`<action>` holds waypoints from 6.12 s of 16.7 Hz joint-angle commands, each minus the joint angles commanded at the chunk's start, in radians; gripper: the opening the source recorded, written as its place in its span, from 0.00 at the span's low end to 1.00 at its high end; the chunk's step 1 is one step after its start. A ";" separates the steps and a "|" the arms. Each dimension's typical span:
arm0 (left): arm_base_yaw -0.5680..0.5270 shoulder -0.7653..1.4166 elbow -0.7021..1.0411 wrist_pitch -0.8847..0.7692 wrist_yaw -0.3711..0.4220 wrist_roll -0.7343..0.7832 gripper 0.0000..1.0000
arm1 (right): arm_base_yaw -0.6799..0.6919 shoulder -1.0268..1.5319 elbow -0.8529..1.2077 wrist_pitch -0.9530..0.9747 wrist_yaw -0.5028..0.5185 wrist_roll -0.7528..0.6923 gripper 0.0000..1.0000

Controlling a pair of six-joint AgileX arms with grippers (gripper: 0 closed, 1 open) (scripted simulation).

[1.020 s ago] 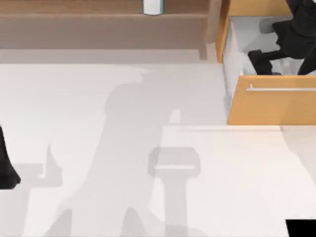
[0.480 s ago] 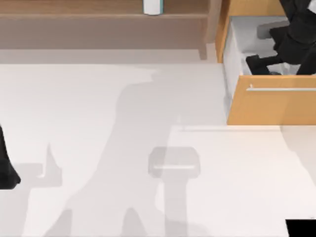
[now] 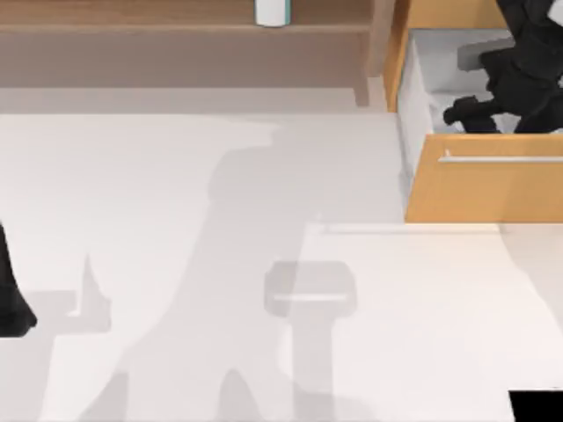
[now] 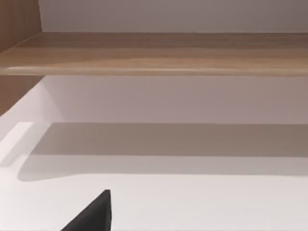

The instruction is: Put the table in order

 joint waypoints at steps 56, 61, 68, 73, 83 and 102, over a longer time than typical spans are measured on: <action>0.000 0.000 0.000 0.000 0.000 0.000 1.00 | 0.262 -1.451 -1.621 0.165 0.044 0.454 0.00; 0.000 0.000 0.000 0.000 0.000 0.000 1.00 | 0.260 -1.449 -1.616 0.165 0.043 0.455 0.00; 0.000 0.000 0.000 0.000 0.000 0.000 1.00 | 0.265 -1.466 -1.594 0.182 0.044 0.455 0.00; 0.000 0.000 0.000 0.000 0.000 0.000 1.00 | 0.266 -1.479 -1.576 0.200 0.043 0.452 0.00; 0.000 0.000 0.000 0.000 0.000 0.000 1.00 | 0.262 -1.488 -1.573 0.230 0.044 0.449 0.00; 0.000 0.000 0.000 0.000 0.000 0.000 1.00 | 0.261 -1.428 -1.653 0.219 0.044 0.453 0.45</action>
